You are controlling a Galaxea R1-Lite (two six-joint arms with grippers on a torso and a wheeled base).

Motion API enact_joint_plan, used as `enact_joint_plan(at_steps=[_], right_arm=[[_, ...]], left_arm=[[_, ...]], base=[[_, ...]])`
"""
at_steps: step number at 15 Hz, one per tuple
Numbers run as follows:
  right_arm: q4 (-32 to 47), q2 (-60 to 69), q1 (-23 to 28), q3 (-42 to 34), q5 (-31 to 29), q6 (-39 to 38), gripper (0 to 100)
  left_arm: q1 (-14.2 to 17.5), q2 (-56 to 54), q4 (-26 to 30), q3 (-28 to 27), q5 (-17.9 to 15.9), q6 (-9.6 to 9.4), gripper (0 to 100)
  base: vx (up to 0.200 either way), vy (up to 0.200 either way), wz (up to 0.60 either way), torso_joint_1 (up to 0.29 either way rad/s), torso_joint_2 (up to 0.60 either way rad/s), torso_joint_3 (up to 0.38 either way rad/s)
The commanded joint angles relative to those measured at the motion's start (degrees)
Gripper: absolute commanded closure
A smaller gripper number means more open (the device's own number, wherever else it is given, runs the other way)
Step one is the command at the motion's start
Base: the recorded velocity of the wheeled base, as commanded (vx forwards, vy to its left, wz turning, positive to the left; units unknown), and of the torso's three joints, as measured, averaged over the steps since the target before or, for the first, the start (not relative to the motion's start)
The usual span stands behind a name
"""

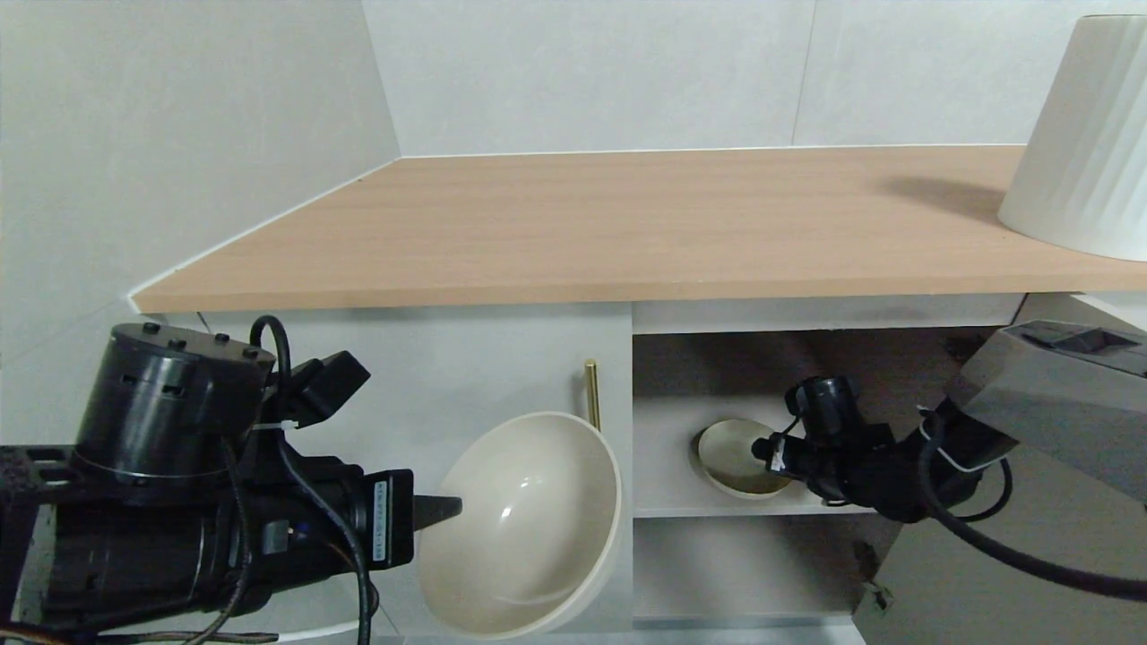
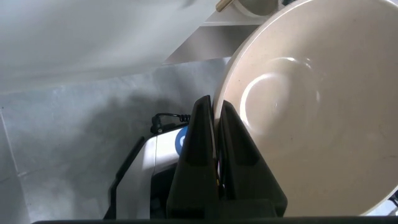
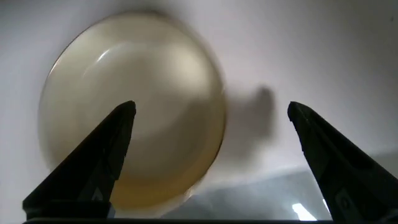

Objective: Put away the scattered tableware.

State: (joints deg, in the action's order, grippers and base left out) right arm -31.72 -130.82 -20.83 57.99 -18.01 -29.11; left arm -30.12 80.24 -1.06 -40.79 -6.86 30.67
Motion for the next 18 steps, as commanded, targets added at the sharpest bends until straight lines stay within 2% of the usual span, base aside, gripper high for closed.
enact_joint_plan(at_steps=[1, 3, 5, 6, 7, 8, 9, 10, 12, 13, 16, 18], right_arm=[[2.54, 11.64, -6.76, -7.89, 2.89, 4.33, 0], [4.47, 20.43, -10.81, -13.78, 9.22, 8.02, 0], [10.01, 27.9, -13.62, -15.72, 12.47, 10.74, 0], [12.82, 30.53, -14.67, -15.63, 13.61, 11.01, 0], [16.6, 34.4, -15.9, -15.28, 16.6, 11.01, 0], [19.15, 37.3, -16.78, -15.1, 21.17, 10.83, 0], [20.65, 38.71, -17.05, -15.01, 23.98, 10.74, 0], [23.11, 40.99, -17.05, -14.66, 27.59, 10.74, 0], [23.99, 42.4, -17.93, -14.4, 28.03, 10.74, 0], [24.07, 42.75, -18.89, -14.66, 28.03, 10.74, 0], [24.16, 41.34, -22.14, -15.28, 26.71, 10.74, 0], [24.16, 37.74, -23.99, -15.36, 22.05, 10.83, 0]], left_arm=[[-1.43, 2.73, -0.87, 0.1, 0.62, 0.18, 100], [-3.19, 5.54, -0.96, 0.36, 3.96, 0.27, 100], [-4.68, 8.79, -1.05, 0.45, 6.69, 1.32, 100], [-5.65, 10.03, -1.22, 0.45, 7.04, 2.55, 100], [-7.67, 12.05, -2.72, 0.62, 7.39, 4.92, 100], [-9.25, 14.07, -4.48, 1.24, 8.45, 5.8, 100], [-10.31, 15.65, -5.88, 1.77, 9.76, 5.8, 100], [-12.42, 19.43, -9.31, 2.65, 13.98, 5.89, 100], [-13.65, 24.18, -12.91, 3.17, 18.2, 5.98, 100], [-13.82, 26.02, -13.62, 3.0, 19.08, 5.98, 100], [-14.79, 26.28, -13.79, 2.65, 19.17, 5.89, 100], [-16.02, 24.79, -13.79, 2.65, 19.17, 5.8, 100]], base=[[0.0, 0.0, 0.0, 0.0, 0.0, 0.0], [0.0, 0.0, 0.0, 0.0, 0.0, 0.0], [0.0, 0.0, 0.0, 0.0, 0.0, 0.0], [0.0, 0.0, 0.0, 0.0, 0.0, 0.0], [0.0, 0.0, 0.0, 0.0, 0.0, 0.0], [0.0, 0.0, 0.0, 0.0, 0.0, 0.0], [0.0, 0.0, 0.0, 0.0, 0.0, 0.0], [0.0, 0.0, 0.0, 0.0, 0.0, 0.0], [0.0, 0.0, 0.0, 0.0, 0.0, 0.0], [0.0, 0.0, 0.0, 0.0, 0.0, 0.0], [0.0, 0.0, 0.0, 0.0, 0.0, 0.0], [0.0, 0.0, 0.0, 0.0, 0.0, 0.0]])
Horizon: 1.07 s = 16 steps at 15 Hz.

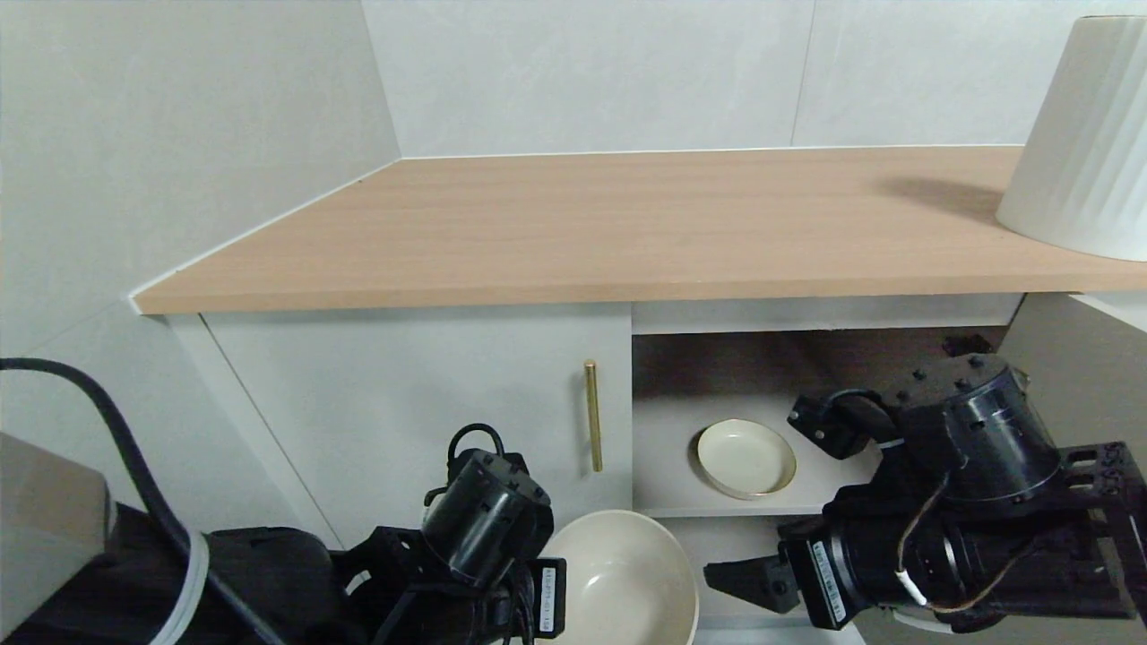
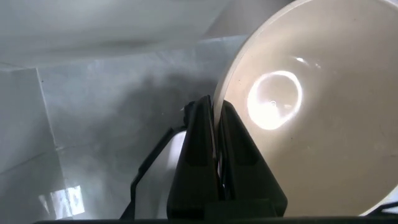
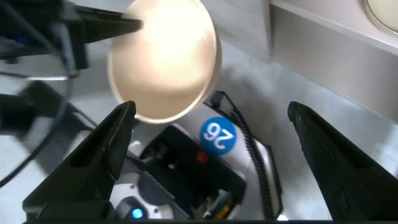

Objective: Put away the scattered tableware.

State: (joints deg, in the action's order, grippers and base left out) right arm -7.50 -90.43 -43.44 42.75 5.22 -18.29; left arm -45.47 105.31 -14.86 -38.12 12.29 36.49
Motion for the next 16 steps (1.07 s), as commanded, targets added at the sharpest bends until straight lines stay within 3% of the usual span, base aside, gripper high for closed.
enact_joint_plan(at_steps=[1, 4, 7, 15, 16], right_arm=[[-0.15, -4.58, -2.09, -0.13, -3.37, 0.09, 0], [-0.68, -8.8, -2.8, 0.4, -7.59, -0.08, 0], [-1.03, -9.5, -2.71, 0.75, -8.12, -0.26, 0], [-1.38, -10.29, -2.71, 0.75, -9.52, -0.35, 0], [-1.38, -10.29, -2.71, 0.75, -9.52, -0.35, 100]], left_arm=[[-1.29, -1.08, 0.09, -0.02, 0.02, -0.1, 100], [-2.96, -2.75, 0.27, 0.06, 0.02, -0.1, 100], [-4.36, -2.92, 0.36, 0.33, 0.02, -0.19, 100], [-4.63, -2.39, 0.27, 0.33, 0.02, -0.19, 100], [-4.54, -2.39, 0.27, 0.33, 0.02, -0.19, 100]], base=[[0.0, 0.0, 0.0, 0.0, 0.0, 0.0], [0.0, 0.0, 0.0, 0.0, 0.0, 0.0], [0.0, 0.0, 0.0, 0.0, 0.0, 0.0], [0.0, 0.0, 0.0, 0.0, 0.0, 0.0], [0.0, 0.0, 0.0, 0.0, 0.0, 0.0]])
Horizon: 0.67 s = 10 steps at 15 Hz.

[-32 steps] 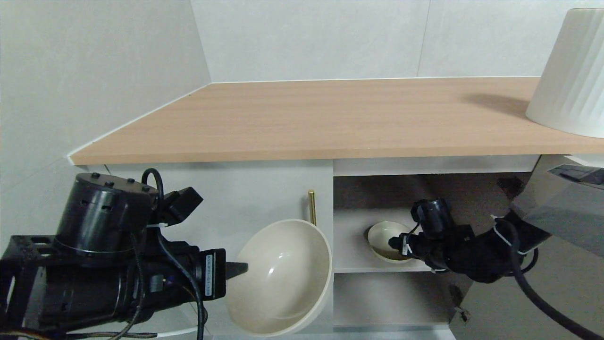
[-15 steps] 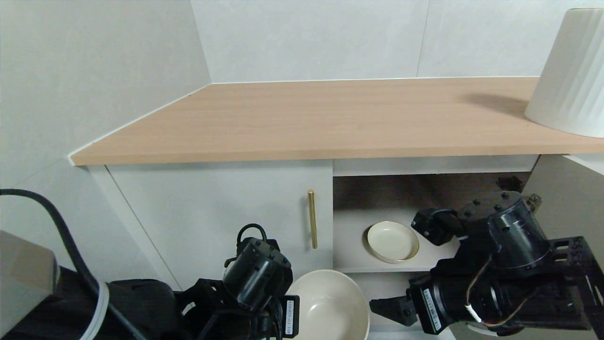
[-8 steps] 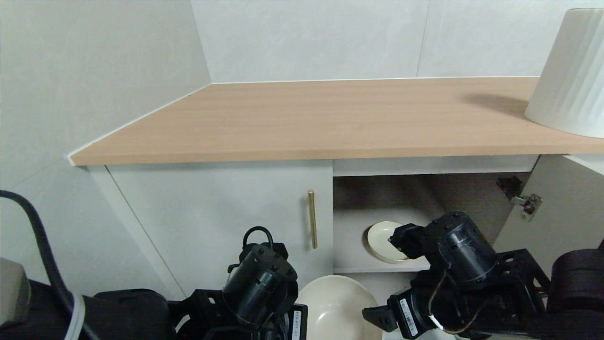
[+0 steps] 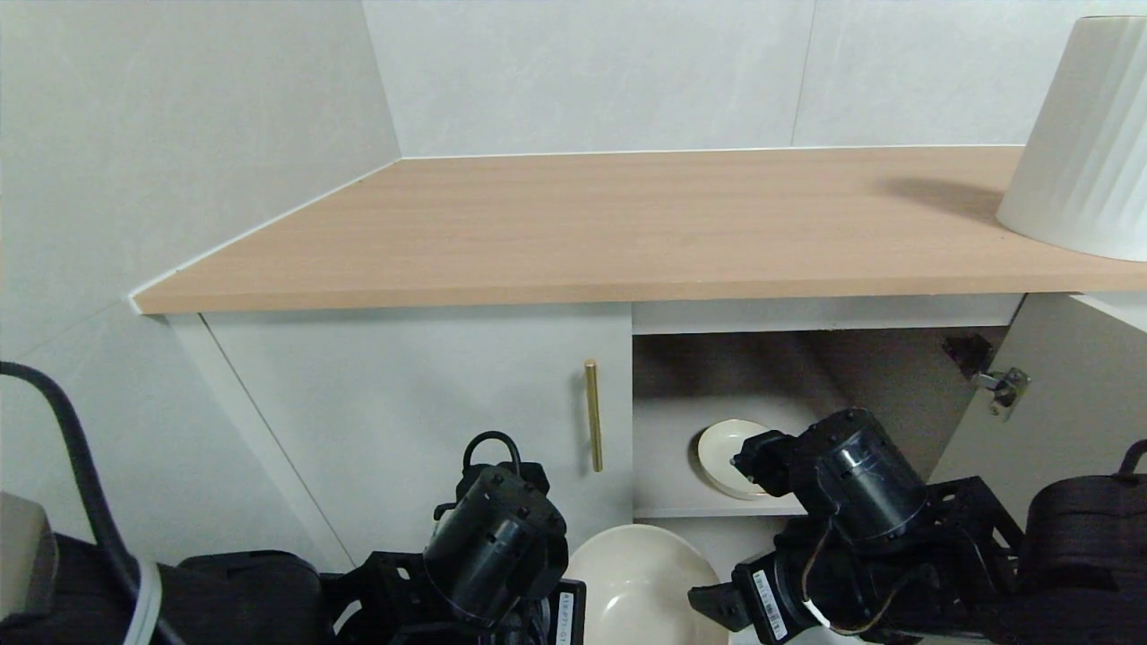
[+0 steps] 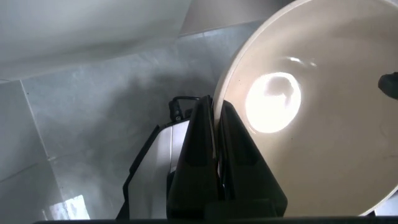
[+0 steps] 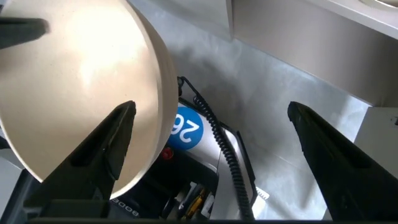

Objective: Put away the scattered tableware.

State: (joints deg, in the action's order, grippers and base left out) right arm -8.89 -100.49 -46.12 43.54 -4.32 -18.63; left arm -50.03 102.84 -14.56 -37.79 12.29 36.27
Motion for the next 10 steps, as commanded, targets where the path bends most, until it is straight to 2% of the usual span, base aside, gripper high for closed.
enact_joint_plan(at_steps=[1, 10], right_arm=[[0.01, -0.32, -0.03, -0.04, 0.01, -0.01, 100], [0.01, -0.5, -0.03, -0.13, -0.08, 0.08, 100]], left_arm=[[0.02, 0.08, -0.03, 0.0, 0.02, 0.03, 100], [0.02, 0.08, -0.03, -0.18, 0.02, 0.12, 100]], base=[[0.0, 0.0, 0.0, 0.0, 0.0, 0.0], [0.0, 0.0, 0.0, 0.0, 0.0, 0.0]])
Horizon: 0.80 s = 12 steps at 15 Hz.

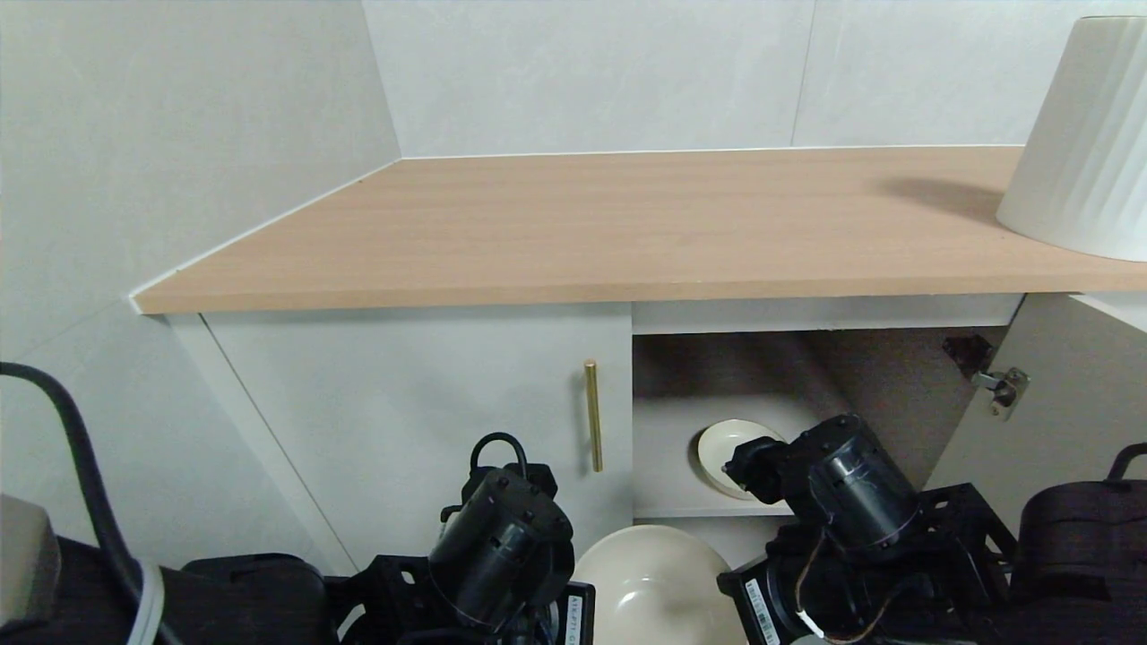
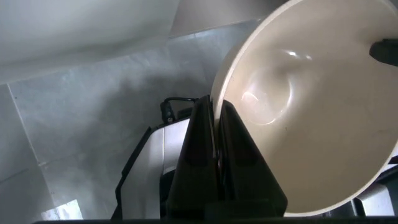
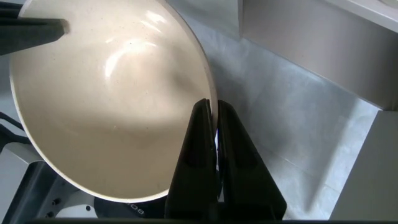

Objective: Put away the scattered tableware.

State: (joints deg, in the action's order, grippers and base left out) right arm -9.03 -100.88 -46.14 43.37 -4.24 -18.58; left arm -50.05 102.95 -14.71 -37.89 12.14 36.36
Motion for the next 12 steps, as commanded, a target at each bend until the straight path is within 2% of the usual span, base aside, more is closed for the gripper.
enact_joint_plan(at_steps=[1, 3, 4, 12], right_arm=[[0.16, -0.11, 0.0, 0.04, -0.15, 0.03, 100], [0.16, -0.11, 0.0, 0.04, -0.15, 0.03, 100], [0.16, -0.11, 0.0, 0.04, -0.15, 0.03, 100], [0.33, -0.37, 0.0, 0.04, -0.24, 0.12, 100]], left_arm=[[0.04, 0.06, 0.21, 0.01, 0.16, 0.02, 100], [0.04, -0.03, 0.12, 0.01, 0.16, 0.02, 100], [0.04, -0.03, 0.12, -0.08, 0.16, 0.11, 0], [0.04, -0.29, 0.04, -0.26, -0.01, 0.2, 0]], base=[[0.0, 0.0, 0.0, 0.0, 0.0, 0.0], [0.0, 0.0, 0.0, 0.0, 0.0, 0.0], [0.0, 0.0, 0.0, 0.0, 0.0, 0.0], [0.0, 0.0, 0.0, 0.0, 0.0, 0.0]])
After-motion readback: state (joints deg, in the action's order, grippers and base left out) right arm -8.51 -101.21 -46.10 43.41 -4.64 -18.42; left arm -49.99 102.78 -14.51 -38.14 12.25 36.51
